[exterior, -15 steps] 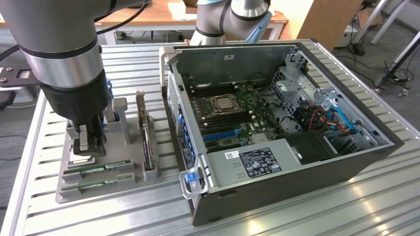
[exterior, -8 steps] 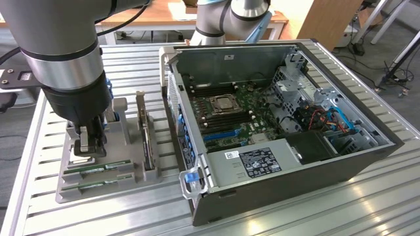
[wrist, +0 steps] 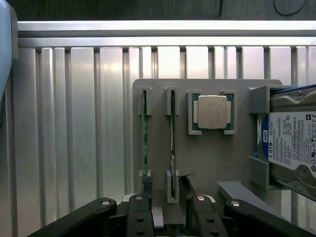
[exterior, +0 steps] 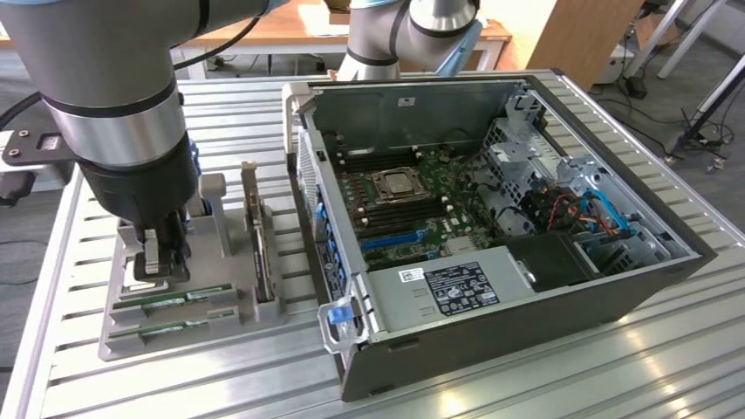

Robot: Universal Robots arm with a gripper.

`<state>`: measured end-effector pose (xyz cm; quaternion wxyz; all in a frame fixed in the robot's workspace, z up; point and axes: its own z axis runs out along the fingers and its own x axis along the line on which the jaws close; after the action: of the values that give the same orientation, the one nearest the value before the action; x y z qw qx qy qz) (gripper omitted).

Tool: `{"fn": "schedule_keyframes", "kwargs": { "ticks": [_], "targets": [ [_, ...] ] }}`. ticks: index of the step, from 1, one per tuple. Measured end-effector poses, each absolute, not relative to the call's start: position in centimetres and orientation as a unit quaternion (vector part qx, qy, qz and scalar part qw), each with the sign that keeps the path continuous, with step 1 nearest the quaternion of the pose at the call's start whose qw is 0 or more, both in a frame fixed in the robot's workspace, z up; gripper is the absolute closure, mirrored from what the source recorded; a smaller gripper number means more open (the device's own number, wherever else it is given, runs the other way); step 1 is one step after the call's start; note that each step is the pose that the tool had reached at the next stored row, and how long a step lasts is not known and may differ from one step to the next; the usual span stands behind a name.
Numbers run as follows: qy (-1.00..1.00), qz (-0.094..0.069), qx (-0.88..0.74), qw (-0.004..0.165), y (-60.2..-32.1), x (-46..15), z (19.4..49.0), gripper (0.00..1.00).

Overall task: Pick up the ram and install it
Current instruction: 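Pick up the ram and move it above insertion slot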

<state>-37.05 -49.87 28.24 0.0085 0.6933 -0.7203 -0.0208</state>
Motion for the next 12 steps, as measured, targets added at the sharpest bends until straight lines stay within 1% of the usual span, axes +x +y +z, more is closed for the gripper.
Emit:
{"fn": "schedule_keyframes", "kwargs": {
  "ticks": [12],
  "targets": [
    [-0.720, -0.021, 0.693, 0.008, -49.9, -37.1, 26.7, 0.64]
  ]
}}
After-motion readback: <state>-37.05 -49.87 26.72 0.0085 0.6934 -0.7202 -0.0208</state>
